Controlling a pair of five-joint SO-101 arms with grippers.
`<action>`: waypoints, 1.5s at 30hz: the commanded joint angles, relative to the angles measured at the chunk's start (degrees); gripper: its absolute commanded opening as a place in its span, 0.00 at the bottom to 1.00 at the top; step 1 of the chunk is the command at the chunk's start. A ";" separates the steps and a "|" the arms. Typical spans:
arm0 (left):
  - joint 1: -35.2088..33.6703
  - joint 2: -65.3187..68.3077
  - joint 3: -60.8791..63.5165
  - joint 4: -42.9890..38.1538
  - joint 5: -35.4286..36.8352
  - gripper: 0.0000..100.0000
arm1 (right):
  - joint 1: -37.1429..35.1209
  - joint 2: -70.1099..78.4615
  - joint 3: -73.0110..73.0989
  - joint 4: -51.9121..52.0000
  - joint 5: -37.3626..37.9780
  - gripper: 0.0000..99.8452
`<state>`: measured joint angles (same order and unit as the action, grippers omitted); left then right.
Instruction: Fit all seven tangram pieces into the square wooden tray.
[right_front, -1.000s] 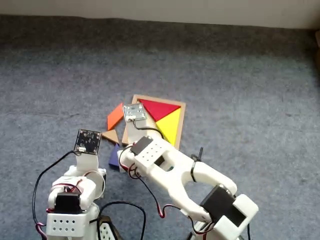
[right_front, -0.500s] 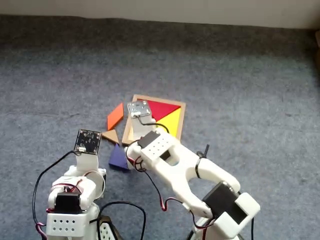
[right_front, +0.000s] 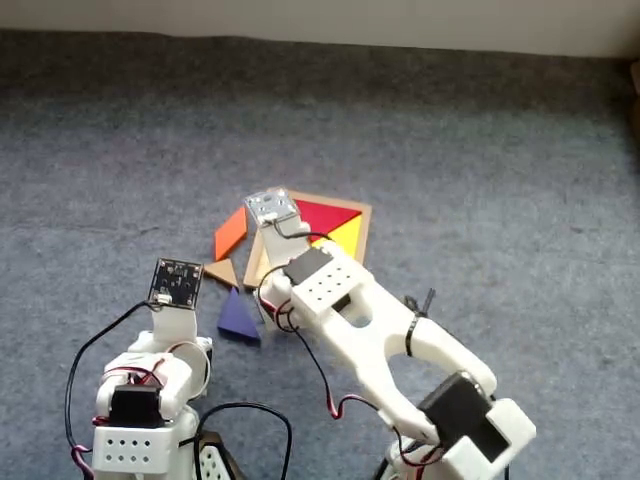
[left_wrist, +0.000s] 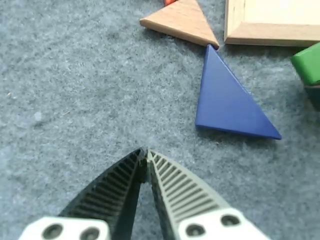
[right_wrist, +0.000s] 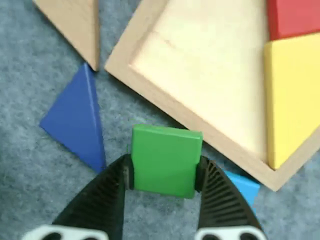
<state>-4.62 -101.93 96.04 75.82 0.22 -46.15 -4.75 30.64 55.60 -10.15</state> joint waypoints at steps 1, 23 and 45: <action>-0.66 -1.71 1.10 0.18 0.44 0.01 | 2.51 -6.81 -3.12 0.75 6.68 0.06; -0.66 -1.71 1.10 0.18 0.44 0.01 | 10.42 15.52 -13.32 -12.53 16.62 0.06; -0.66 -1.71 1.10 0.18 0.44 0.01 | 12.26 1.98 -14.29 -1.63 16.26 0.22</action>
<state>-4.62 -101.93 96.04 75.82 0.22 -34.81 4.04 17.27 52.26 5.76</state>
